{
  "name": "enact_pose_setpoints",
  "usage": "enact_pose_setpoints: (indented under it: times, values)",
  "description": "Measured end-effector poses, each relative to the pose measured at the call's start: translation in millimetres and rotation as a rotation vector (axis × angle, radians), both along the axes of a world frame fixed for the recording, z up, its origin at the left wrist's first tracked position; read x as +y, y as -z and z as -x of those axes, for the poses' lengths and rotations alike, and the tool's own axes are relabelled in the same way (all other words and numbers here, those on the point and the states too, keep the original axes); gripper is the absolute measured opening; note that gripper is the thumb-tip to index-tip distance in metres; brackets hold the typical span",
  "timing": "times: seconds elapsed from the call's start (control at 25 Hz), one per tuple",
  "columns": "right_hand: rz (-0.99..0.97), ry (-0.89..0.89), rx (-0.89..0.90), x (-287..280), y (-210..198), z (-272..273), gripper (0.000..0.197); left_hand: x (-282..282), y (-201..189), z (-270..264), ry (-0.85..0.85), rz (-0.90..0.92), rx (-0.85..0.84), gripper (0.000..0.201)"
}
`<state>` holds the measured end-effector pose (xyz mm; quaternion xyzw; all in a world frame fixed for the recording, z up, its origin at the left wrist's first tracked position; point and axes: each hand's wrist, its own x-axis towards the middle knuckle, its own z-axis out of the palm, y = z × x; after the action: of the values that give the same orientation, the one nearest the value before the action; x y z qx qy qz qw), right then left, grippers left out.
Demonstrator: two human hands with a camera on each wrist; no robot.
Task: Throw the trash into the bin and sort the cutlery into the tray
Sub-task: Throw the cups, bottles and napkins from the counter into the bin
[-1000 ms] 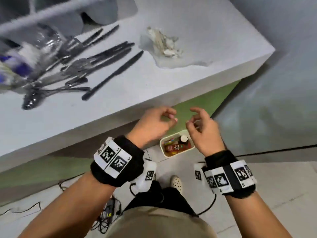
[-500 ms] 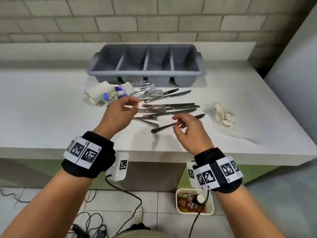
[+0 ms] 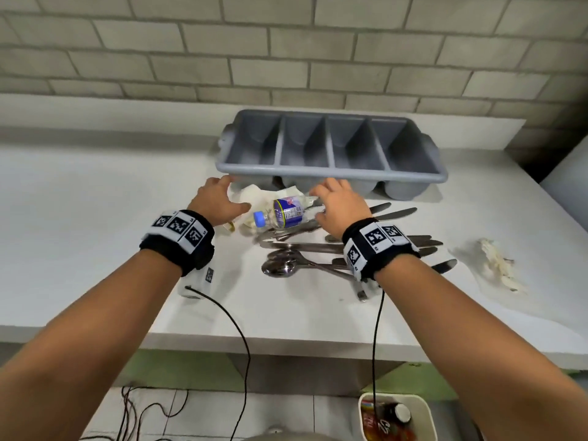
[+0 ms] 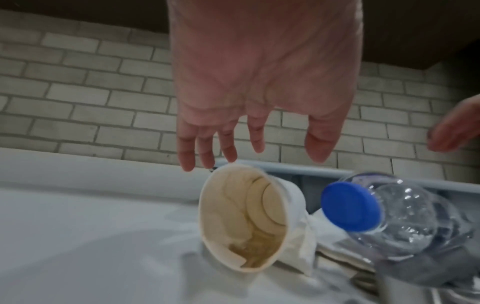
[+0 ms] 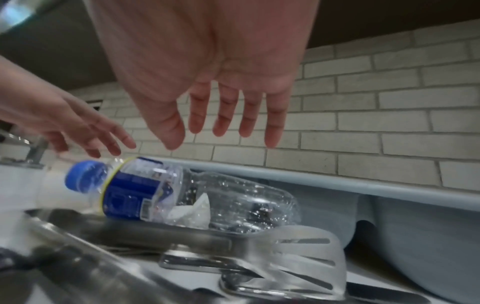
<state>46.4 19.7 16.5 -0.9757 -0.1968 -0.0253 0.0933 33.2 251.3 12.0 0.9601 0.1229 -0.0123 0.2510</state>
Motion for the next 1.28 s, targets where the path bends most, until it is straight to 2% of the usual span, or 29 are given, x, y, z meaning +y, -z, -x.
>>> enact_pose_setpoints:
  times: [0.12, 0.28, 0.36, 0.48, 0.56, 0.76, 0.92, 1.08, 1.28]
  values:
    - [0.157, -0.035, 0.06, 18.2, 7.3, -21.4, 0.067, 9.8, 4.5, -13.1, 0.067, -0.019, 0.112, 0.083]
    - [0.325, -0.078, 0.195, 34.0, 16.4, -39.0, 0.08, 12.5, 15.0, -17.6, 0.159, -0.019, 0.189, 0.084]
    - [0.347, -0.06, 0.195, 40.1, 19.0, -43.0, 0.075, 13.4, 17.6, -17.4, 0.169, -0.023, 0.181, 0.083]
    - [0.338, -0.02, 0.108, 44.4, 14.5, -41.2, 0.057, 13.7, 7.6, -11.7, 0.139, -0.007, 0.141, 0.083]
    - [0.294, -0.01, 0.023, 40.6, 4.3, -32.8, 0.058, 10.5, -6.0, -4.2, 0.086, 0.037, 0.067, 0.08]
    - [0.055, 0.074, -0.118, -10.9, -30.5, 15.4, 0.069, -25.6, -40.3, 22.9, 0.077, 0.222, -0.117, 0.075]
    - [-0.311, 0.204, -0.242, -80.4, -34.4, 71.6, 0.071, -93.2, -57.1, 51.3, 0.11, 0.501, -0.18, 0.072]
    - [-0.529, 0.321, -0.291, -153.1, -8.8, 131.2, 0.075, -199.6, -35.5, 82.3, 0.224, 0.772, -0.036, 0.08]
    - [-1.015, 0.614, -0.331, -250.3, 40.2, 211.8, 0.083, -316.3, 13.1, 143.1, 0.377, 0.845, 0.145, 0.069]
